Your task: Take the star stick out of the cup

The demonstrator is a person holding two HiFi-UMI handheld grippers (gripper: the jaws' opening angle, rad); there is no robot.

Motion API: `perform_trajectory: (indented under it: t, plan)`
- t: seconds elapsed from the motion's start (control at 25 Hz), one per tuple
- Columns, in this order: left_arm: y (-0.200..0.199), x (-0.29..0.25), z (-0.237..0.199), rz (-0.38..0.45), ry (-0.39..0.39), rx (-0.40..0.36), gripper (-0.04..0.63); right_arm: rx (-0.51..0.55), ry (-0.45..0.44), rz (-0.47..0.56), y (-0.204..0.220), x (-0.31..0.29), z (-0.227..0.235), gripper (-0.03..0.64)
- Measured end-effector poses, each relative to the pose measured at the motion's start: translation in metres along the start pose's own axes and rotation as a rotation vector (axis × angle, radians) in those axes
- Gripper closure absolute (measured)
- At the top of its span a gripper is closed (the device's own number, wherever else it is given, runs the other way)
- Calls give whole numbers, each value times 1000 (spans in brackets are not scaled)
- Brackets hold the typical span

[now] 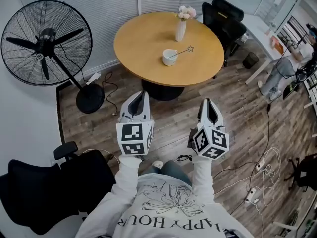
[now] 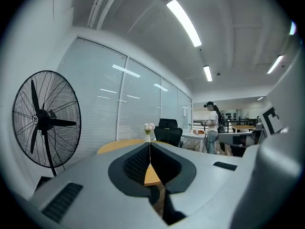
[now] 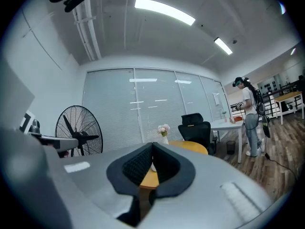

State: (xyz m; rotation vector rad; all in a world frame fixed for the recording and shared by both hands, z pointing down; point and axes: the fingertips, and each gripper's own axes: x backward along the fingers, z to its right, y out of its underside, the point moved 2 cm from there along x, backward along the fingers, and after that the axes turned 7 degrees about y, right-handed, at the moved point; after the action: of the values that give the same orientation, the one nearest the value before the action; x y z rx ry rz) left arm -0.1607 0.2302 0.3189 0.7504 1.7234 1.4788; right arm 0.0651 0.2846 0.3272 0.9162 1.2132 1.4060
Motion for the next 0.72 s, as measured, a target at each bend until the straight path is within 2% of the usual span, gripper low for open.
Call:
perform_trajectory:
  t: [0.72]
  plan:
    - [8, -49, -25, -27, -1, 16, 588, -5, -29, -72, 22, -57, -8, 581]
